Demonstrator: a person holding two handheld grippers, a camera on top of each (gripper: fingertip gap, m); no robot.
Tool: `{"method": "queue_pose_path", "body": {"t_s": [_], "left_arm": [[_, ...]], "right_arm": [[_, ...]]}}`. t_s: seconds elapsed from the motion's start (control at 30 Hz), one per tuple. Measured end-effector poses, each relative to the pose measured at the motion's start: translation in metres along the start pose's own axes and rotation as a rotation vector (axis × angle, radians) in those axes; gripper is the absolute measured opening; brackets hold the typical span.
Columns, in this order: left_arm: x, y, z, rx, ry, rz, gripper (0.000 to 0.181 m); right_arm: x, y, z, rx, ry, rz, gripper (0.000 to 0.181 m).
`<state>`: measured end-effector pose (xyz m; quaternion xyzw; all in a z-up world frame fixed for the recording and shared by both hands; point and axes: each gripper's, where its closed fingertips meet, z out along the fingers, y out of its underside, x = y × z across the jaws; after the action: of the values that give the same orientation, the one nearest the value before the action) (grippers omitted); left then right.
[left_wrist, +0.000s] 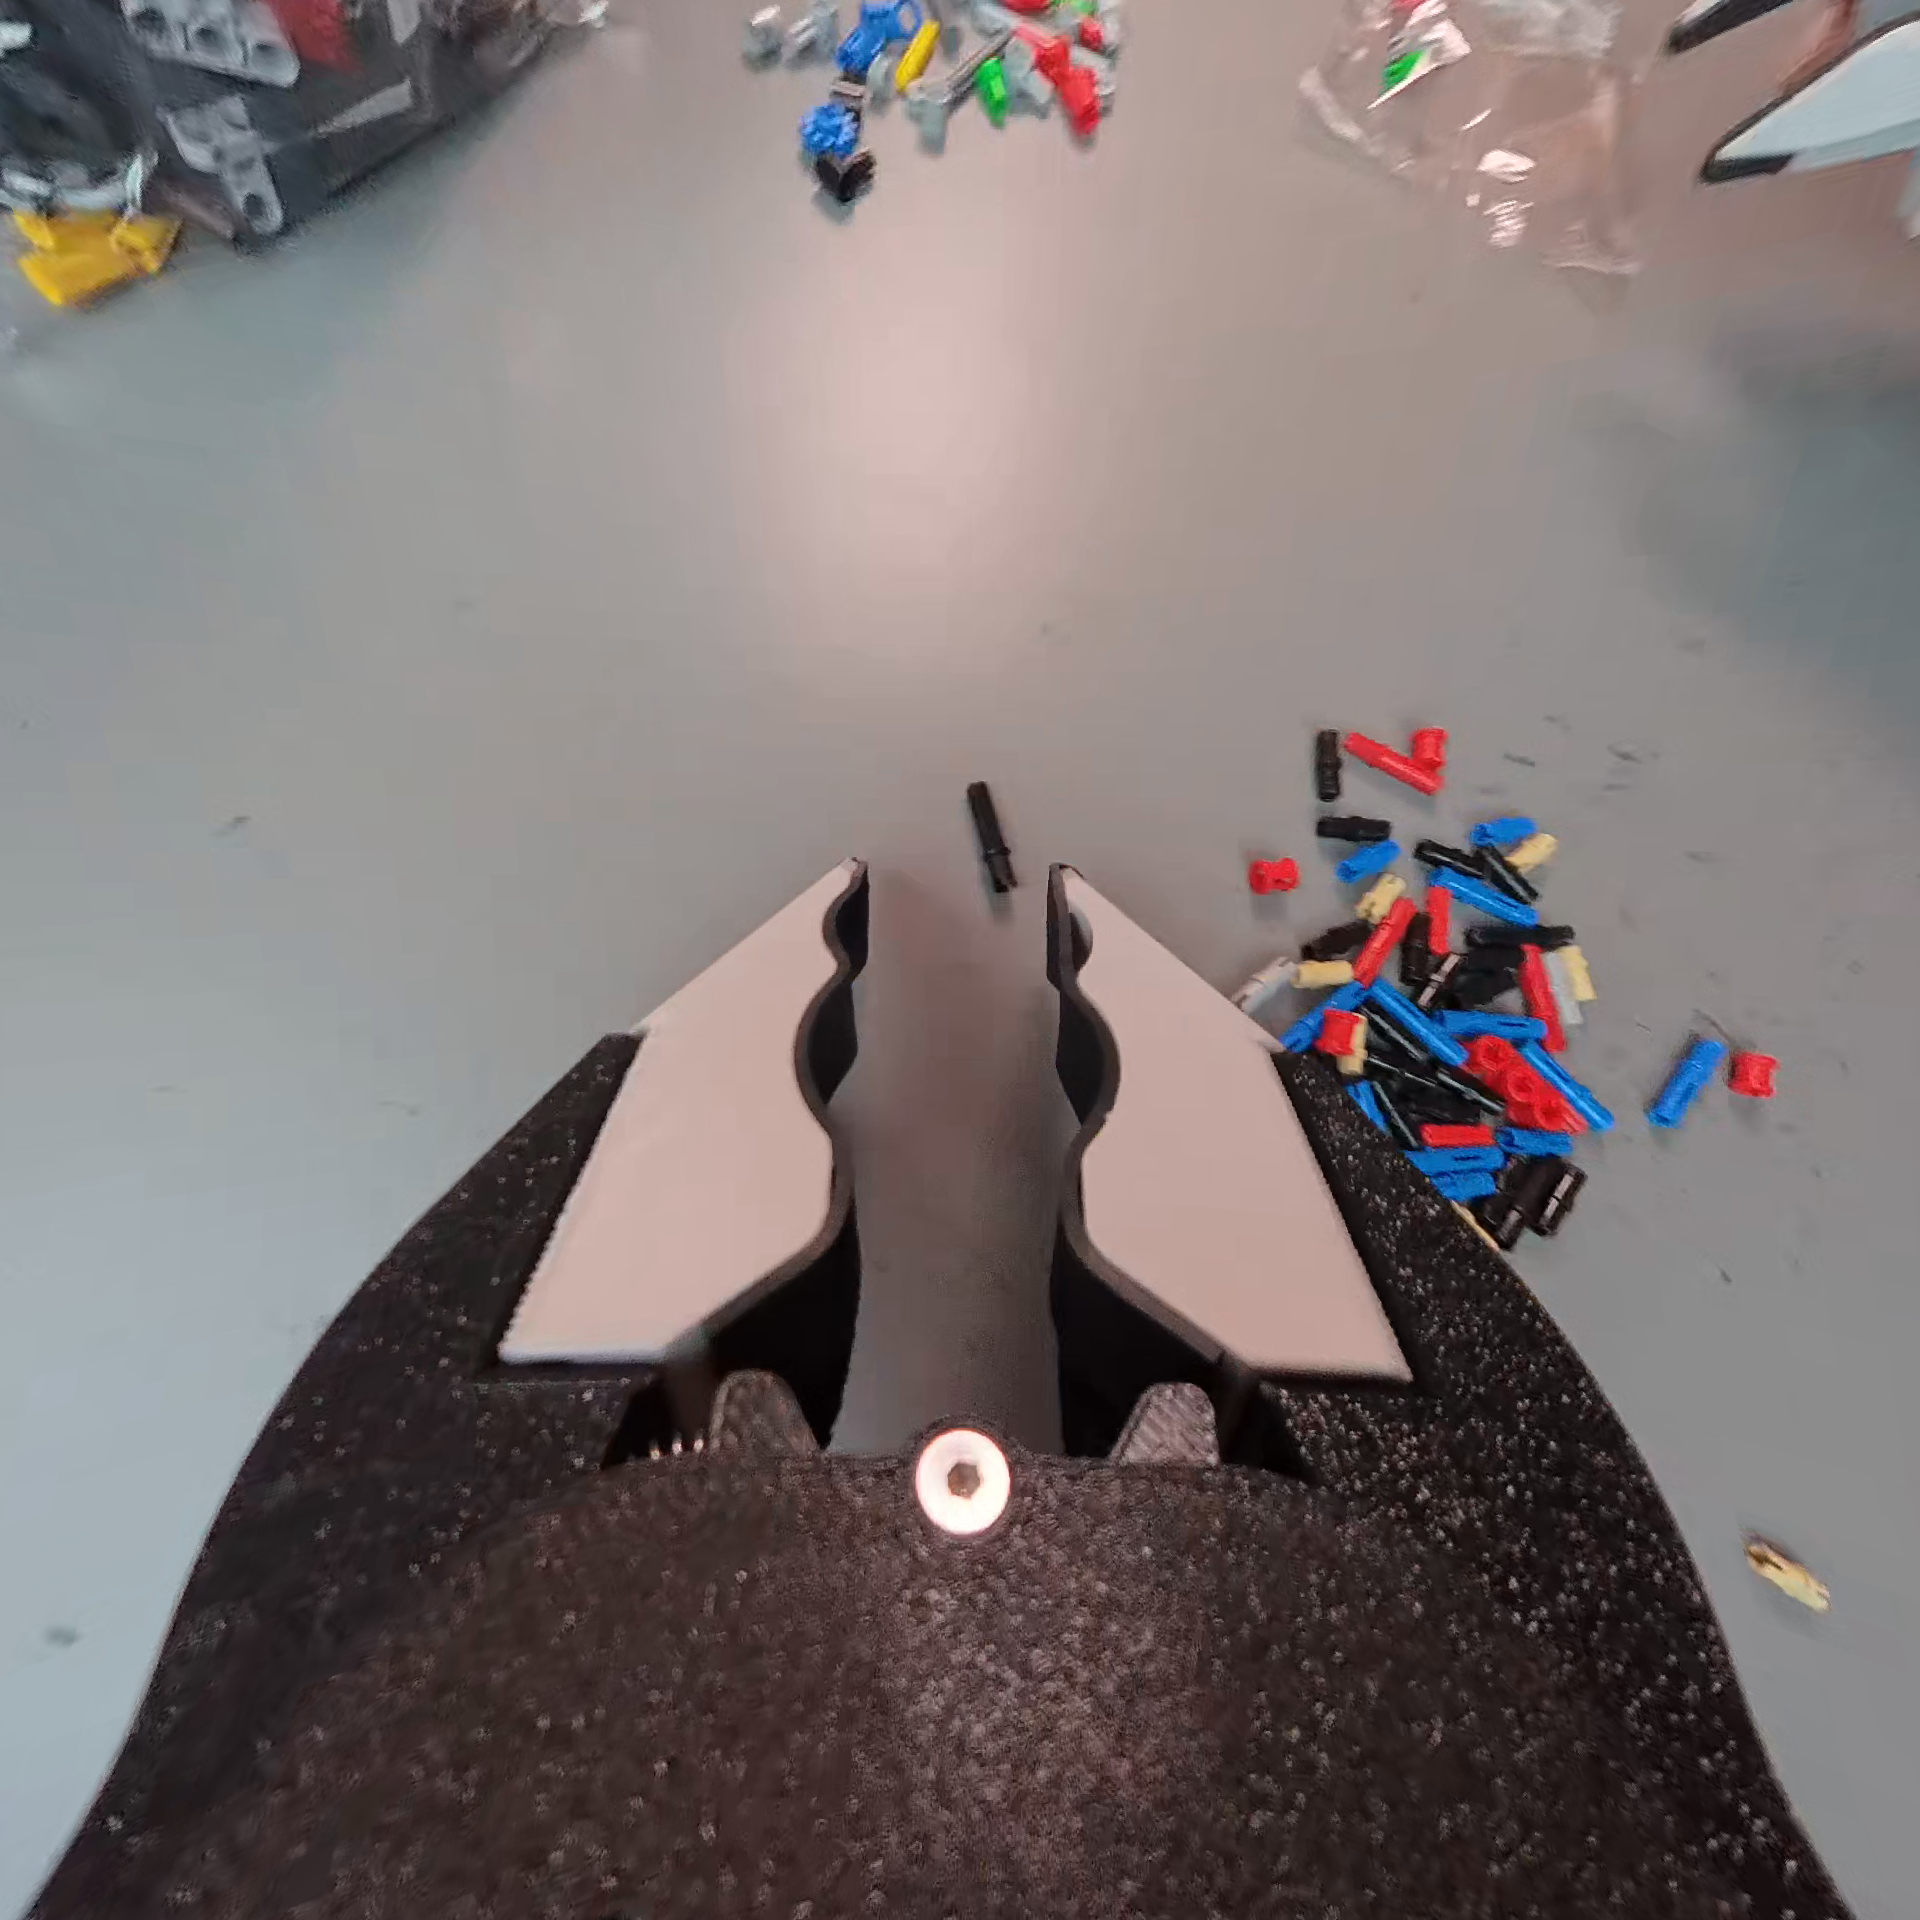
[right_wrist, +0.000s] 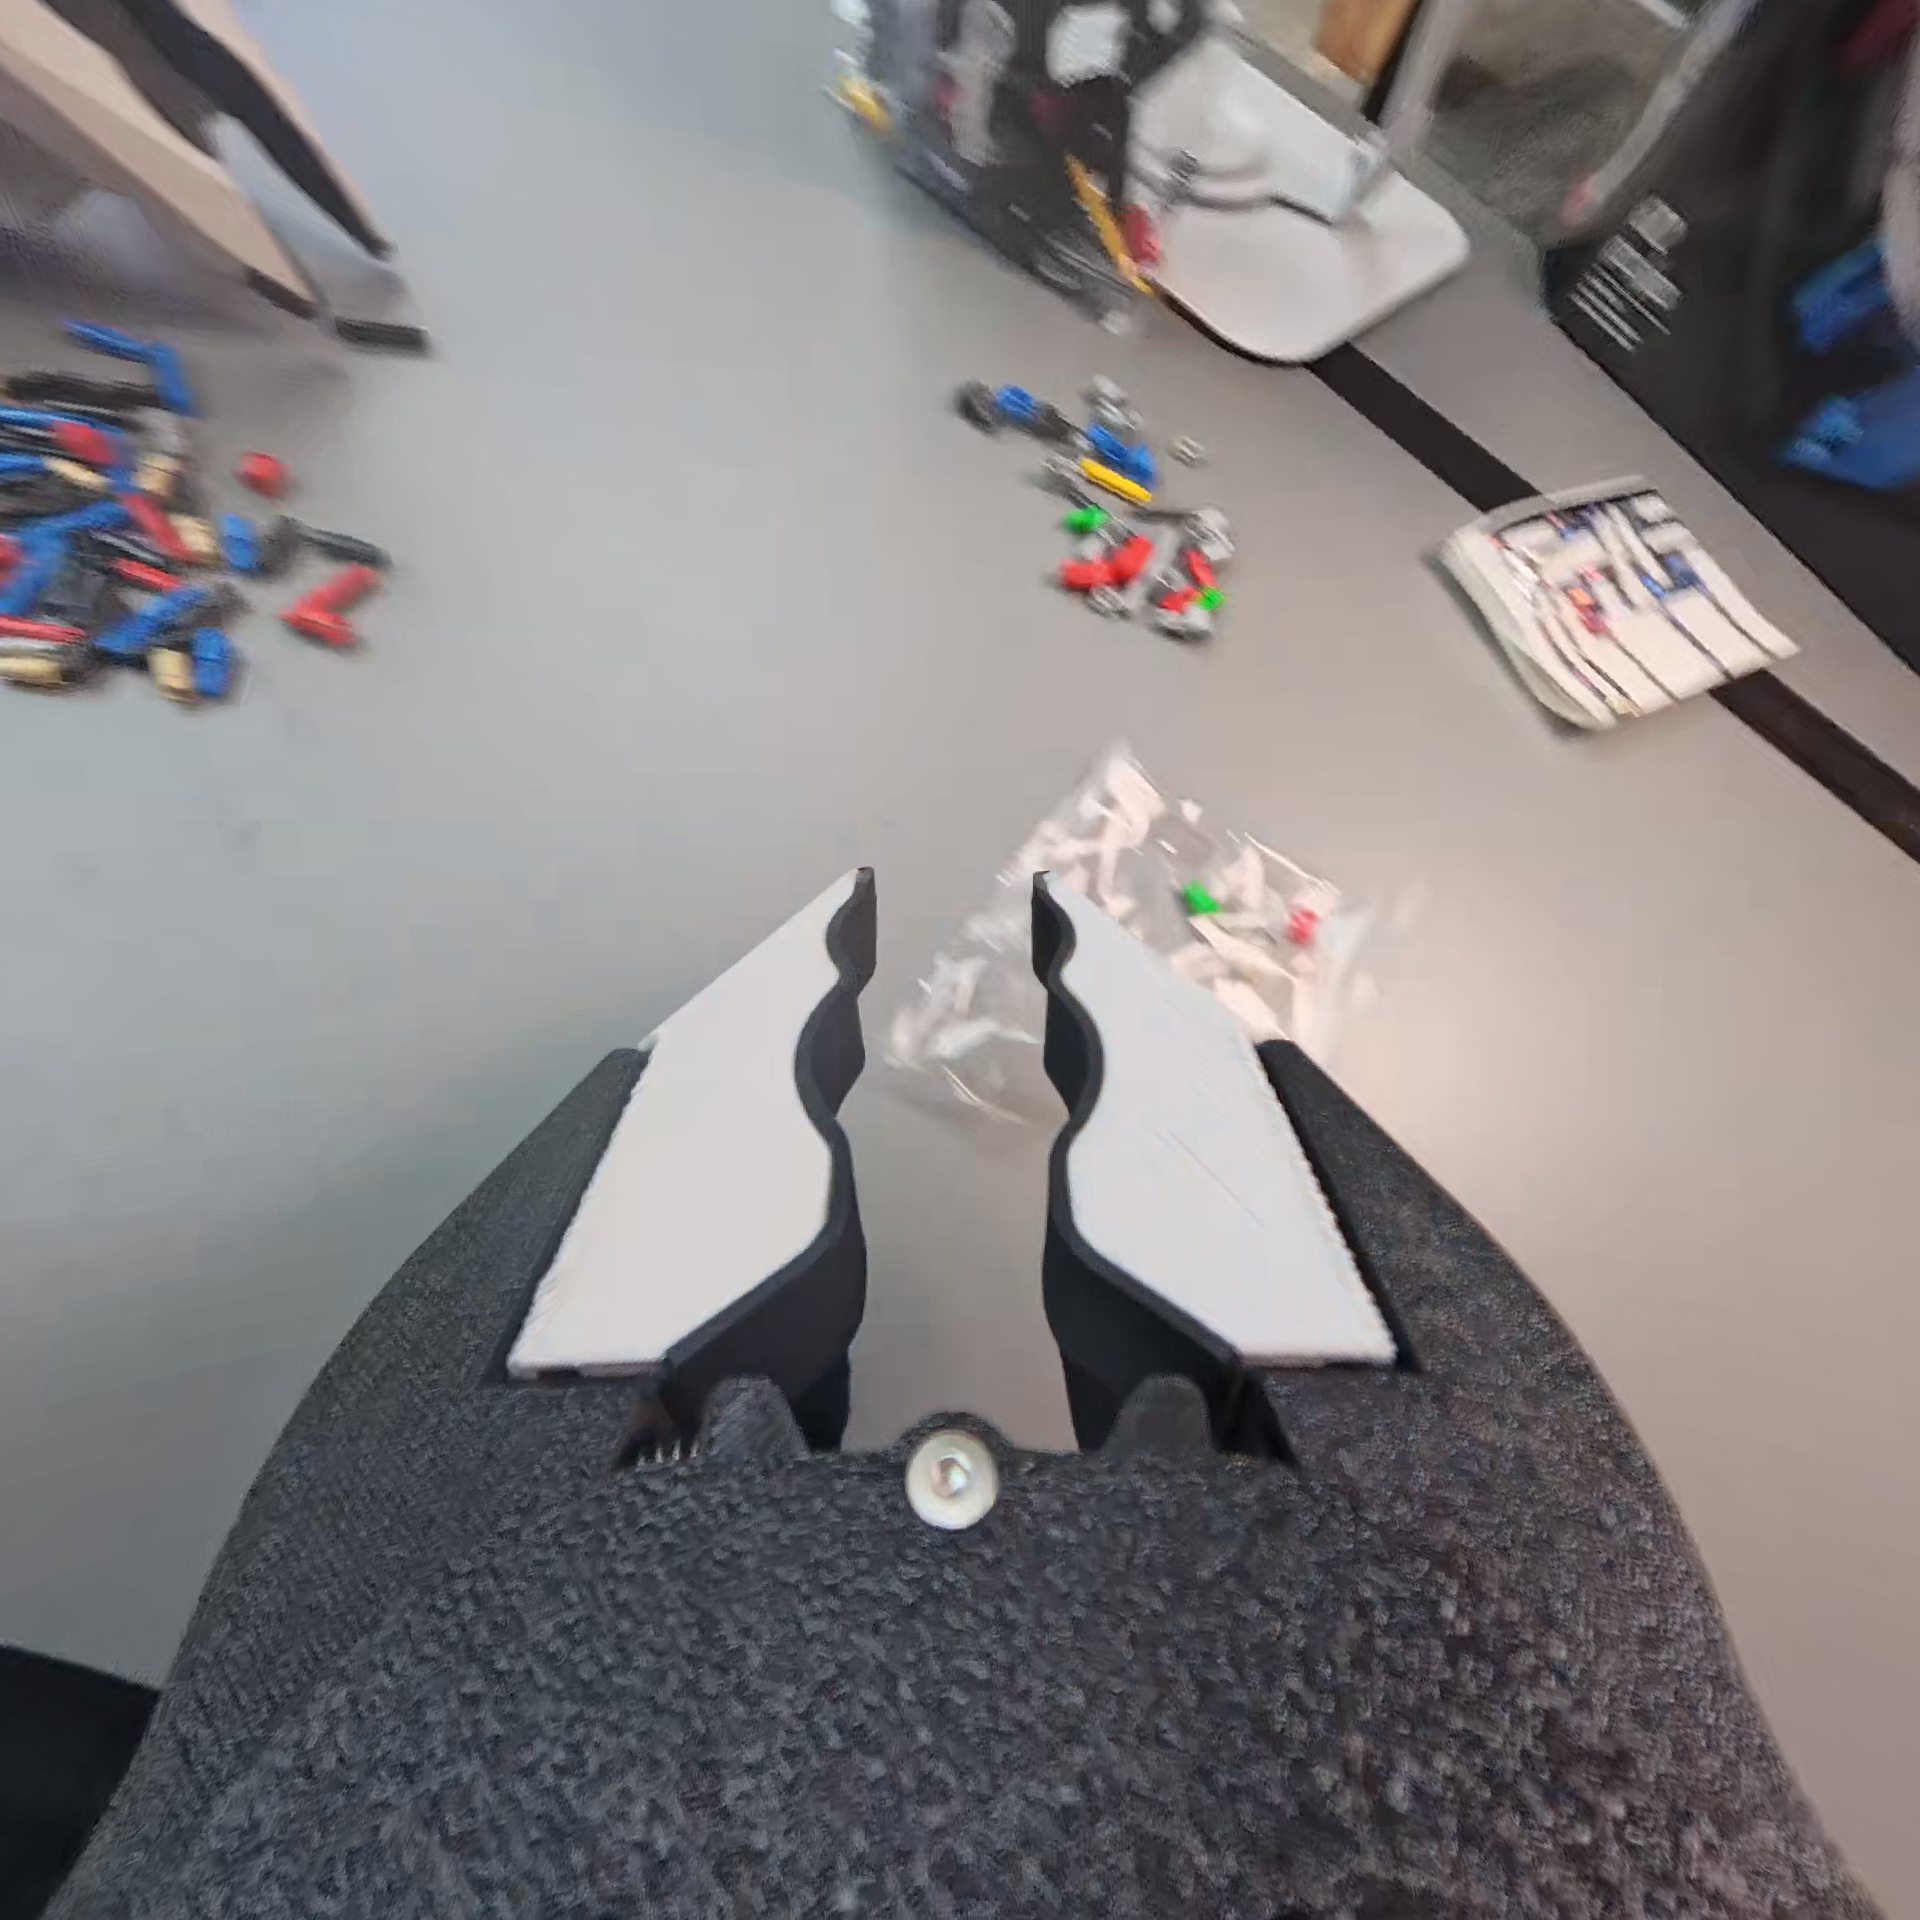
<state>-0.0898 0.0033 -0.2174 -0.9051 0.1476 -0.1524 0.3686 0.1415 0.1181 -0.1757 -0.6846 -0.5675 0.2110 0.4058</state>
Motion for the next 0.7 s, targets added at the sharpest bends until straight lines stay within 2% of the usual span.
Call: {"method": "queue_pose_path", "body": {"t_s": [0.03,0.13,0.23,0.3,0.47,0.6,0.7], "left_arm": [[-0.004,0.000,0.005,-0.015,-0.011,-0.011,0.034],[0.003,0.001,0.010,-0.065,0.004,0.045,0.019],[0.027,0.007,0.010,-0.100,0.064,0.164,0.008],[0.035,0.007,0.009,-0.085,0.064,0.199,0.004],[0.044,-0.011,-0.013,0.089,0.094,0.144,0.035],[0.035,-0.018,-0.035,0.226,0.054,0.127,0.038],[0.030,-0.017,-0.044,0.272,0.054,0.101,0.038]], "right_arm": [[0.017,0.013,-0.006,-0.028,0.064,0.030,0.033],[0.050,0.032,-0.018,-0.043,0.156,0.140,0.035],[0.069,0.039,-0.018,-0.056,0.173,0.230,0.035],[0.081,0.047,-0.012,-0.116,0.178,0.279,0.034],[0.083,0.056,0.004,-0.196,0.105,0.395,0.023],[0.073,0.062,0.006,-0.234,0.061,0.390,0.001],[0.065,0.058,0.004,-0.225,0.028,0.371,0.000]]}}
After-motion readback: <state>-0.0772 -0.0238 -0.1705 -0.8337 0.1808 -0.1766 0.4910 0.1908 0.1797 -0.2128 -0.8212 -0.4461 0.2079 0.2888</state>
